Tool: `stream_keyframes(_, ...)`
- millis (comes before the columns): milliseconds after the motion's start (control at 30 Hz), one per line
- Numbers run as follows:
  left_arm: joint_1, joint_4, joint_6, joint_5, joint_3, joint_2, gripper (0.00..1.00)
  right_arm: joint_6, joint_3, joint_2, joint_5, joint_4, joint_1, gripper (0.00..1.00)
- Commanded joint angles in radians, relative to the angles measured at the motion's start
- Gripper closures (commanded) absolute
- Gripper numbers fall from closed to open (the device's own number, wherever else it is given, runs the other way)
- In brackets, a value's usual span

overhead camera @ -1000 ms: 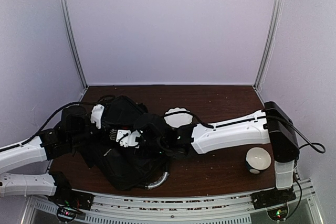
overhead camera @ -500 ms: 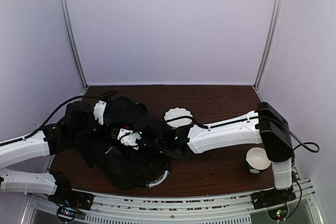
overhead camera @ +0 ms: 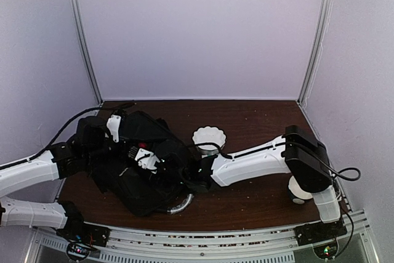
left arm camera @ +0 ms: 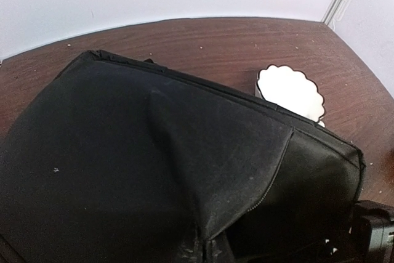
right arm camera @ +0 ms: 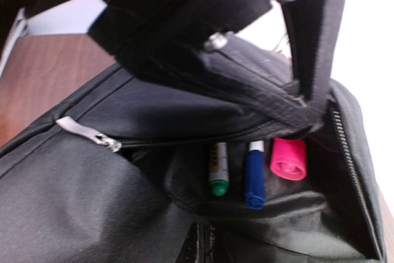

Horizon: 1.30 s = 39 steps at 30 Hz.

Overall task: Pack the student bag
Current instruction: Adjust the pen in the second largest pocket of the bag.

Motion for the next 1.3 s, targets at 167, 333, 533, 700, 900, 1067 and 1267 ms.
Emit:
stream_keyframes(167,-0.033,0.170,-0.008,0.057,0.085,-0.007,1.00,-0.033,-0.054,-0.007,0.103,0.028,-0.011,1.00)
stream_keyframes(333,-0.033,0.129,0.018,0.019,0.085,-0.019,1.00,-0.019,-0.184,-0.167,-0.004,-0.042,-0.013,1.00)
stream_keyframes(533,-0.033,0.124,0.024,0.019,0.072,-0.042,1.00,0.079,-0.200,-0.302,-0.143,-0.207,-0.034,1.00)
stream_keyframes(700,-0.033,0.148,0.042,0.070,0.054,-0.062,1.00,0.389,-0.110,-0.262,-0.466,-0.276,-0.116,1.00)
stream_keyframes(900,-0.033,0.152,0.045,0.109,0.047,-0.073,1.00,0.682,0.068,-0.105,-0.647,-0.303,-0.185,1.00)
stream_keyframes(1067,-0.033,0.153,0.039,0.115,0.052,-0.071,1.00,0.787,0.112,-0.042,-0.665,-0.320,-0.195,1.00)
stream_keyframes(1267,-0.033,0.173,0.025,0.128,0.053,-0.056,1.00,0.817,0.127,-0.010,-0.661,-0.326,-0.195,1.00)
